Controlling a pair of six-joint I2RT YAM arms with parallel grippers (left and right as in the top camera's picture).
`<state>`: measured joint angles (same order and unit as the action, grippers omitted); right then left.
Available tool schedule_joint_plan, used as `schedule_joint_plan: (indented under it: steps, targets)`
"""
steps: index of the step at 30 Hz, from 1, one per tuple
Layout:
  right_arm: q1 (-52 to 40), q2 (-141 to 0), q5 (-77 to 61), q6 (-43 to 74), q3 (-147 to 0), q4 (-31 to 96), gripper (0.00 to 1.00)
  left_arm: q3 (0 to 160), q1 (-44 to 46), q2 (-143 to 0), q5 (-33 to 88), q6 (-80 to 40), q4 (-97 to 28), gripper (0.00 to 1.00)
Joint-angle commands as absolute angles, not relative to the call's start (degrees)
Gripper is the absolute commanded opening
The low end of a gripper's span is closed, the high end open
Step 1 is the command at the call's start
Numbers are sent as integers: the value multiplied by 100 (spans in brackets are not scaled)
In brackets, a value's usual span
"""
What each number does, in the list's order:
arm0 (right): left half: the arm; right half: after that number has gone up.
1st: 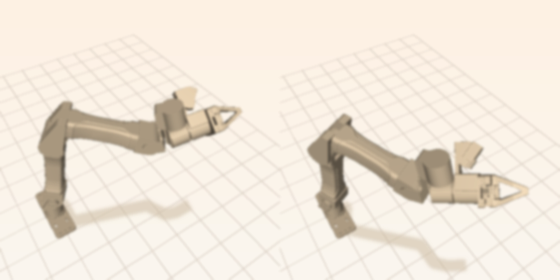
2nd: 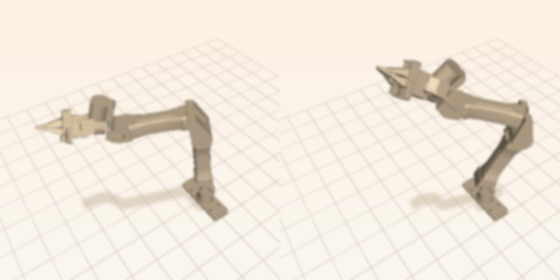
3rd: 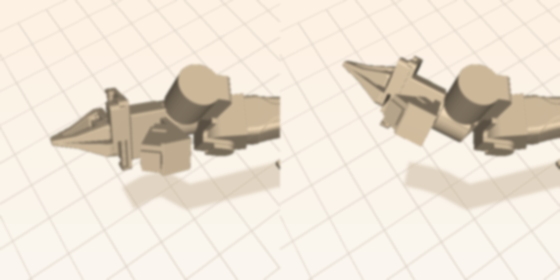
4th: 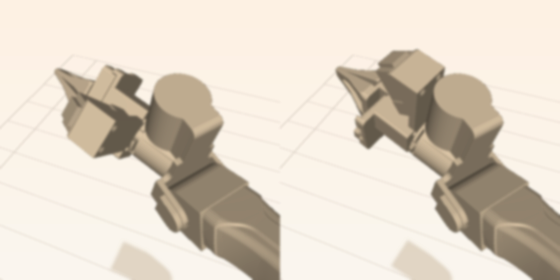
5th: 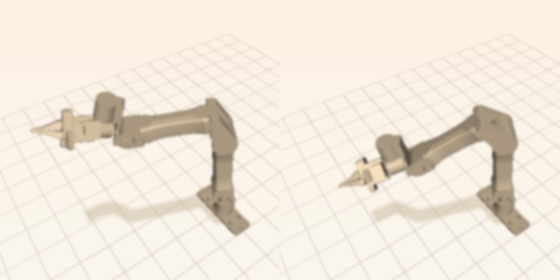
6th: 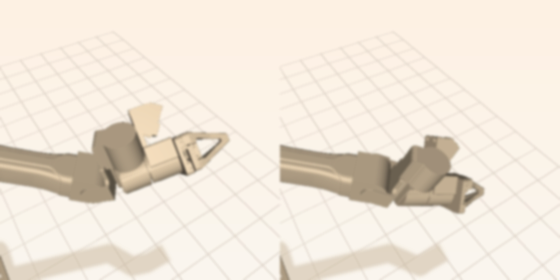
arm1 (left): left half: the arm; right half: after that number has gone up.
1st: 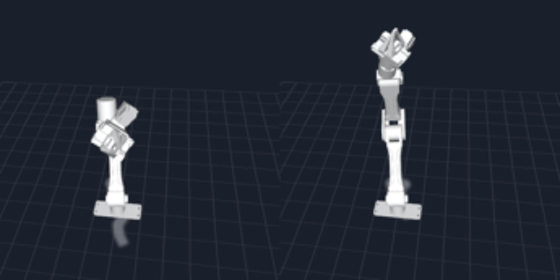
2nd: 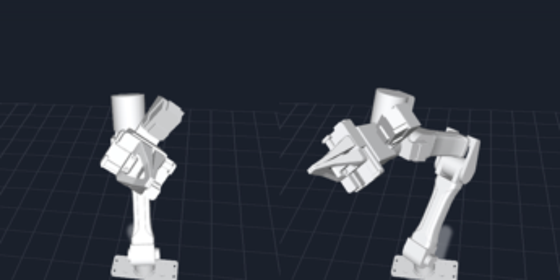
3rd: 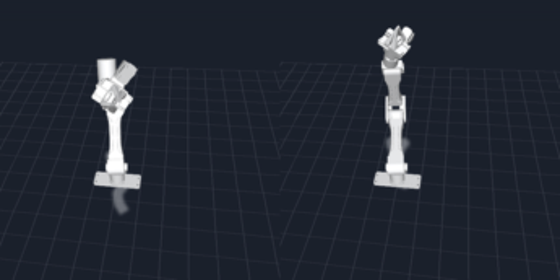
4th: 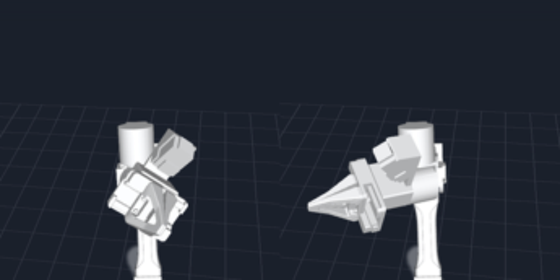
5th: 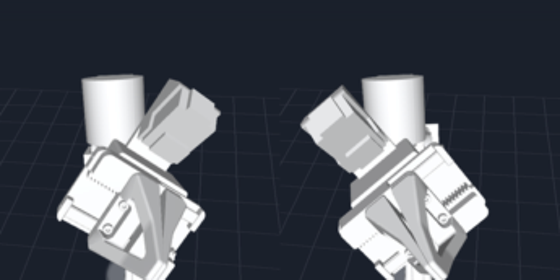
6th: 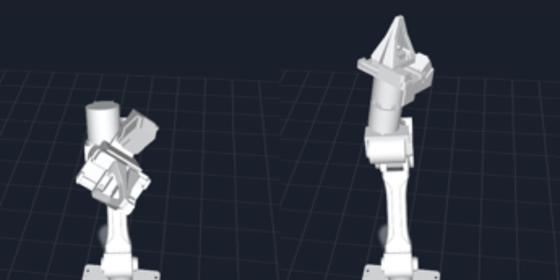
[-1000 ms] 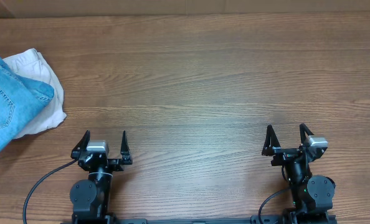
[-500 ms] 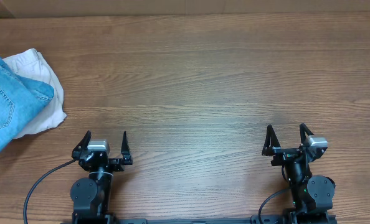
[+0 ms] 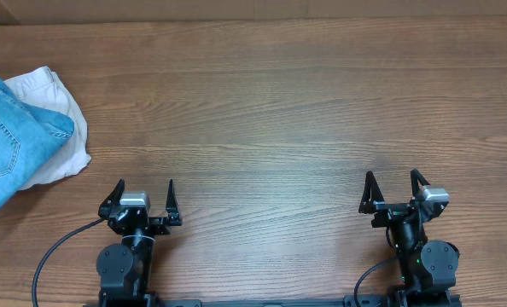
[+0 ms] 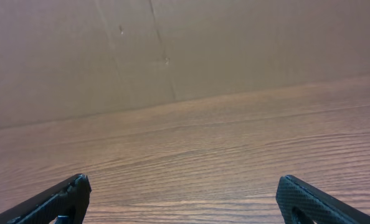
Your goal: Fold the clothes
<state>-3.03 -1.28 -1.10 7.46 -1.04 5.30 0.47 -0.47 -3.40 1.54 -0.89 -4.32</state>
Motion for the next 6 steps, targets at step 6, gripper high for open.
schedule_joint_plan:
  steps: [6]
  targets:
    - [-292,-89,-117,744,-64,499,100,32,-45,-353,257,-82,-429,100]
